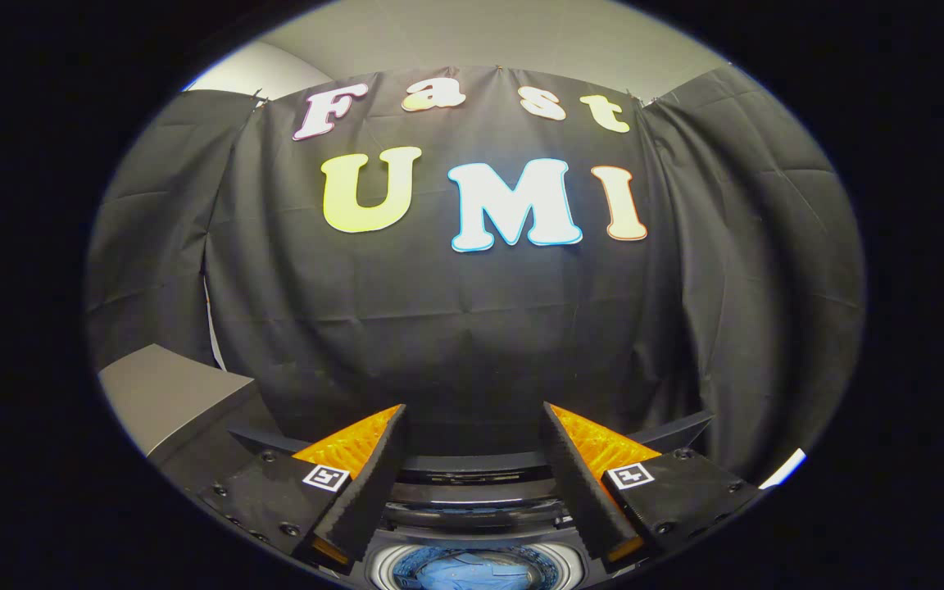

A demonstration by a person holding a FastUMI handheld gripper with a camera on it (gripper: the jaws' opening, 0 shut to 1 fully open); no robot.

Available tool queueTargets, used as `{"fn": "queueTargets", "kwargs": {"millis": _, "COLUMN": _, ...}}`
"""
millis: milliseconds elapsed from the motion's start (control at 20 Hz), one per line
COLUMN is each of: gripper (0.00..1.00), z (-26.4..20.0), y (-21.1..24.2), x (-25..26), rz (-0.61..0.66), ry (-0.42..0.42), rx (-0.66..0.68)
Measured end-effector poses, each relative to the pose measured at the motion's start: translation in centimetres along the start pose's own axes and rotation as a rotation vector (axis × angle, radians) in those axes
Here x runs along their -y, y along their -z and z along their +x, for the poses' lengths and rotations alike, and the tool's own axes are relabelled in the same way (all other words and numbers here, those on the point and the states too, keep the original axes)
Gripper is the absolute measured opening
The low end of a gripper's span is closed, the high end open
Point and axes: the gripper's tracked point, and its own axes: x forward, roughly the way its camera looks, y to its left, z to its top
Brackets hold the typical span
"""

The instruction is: Put the clothes into the washing machine and then close the washing machine lid.

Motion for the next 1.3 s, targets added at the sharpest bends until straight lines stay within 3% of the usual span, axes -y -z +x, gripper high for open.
{"fn": "queueTargets", "kwargs": {"millis": 650, "gripper": 0.98, "z": -1.9, "y": -0.3, "x": -0.1, "rz": -0.01, "ry": -0.011, "rx": -0.009}}
{"fn": "queueTargets", "kwargs": {"millis": 1000, "gripper": 0.98, "z": -7.3, "y": 8.1, "x": 0.8, "rz": -0.022, "ry": -0.031, "rx": -0.081}}
{"fn": "queueTargets", "kwargs": {"millis": 1300, "gripper": 0.98, "z": -8.2, "y": 10.4, "x": 0.8, "rz": 0.006, "ry": -0.051, "rx": -0.103}}
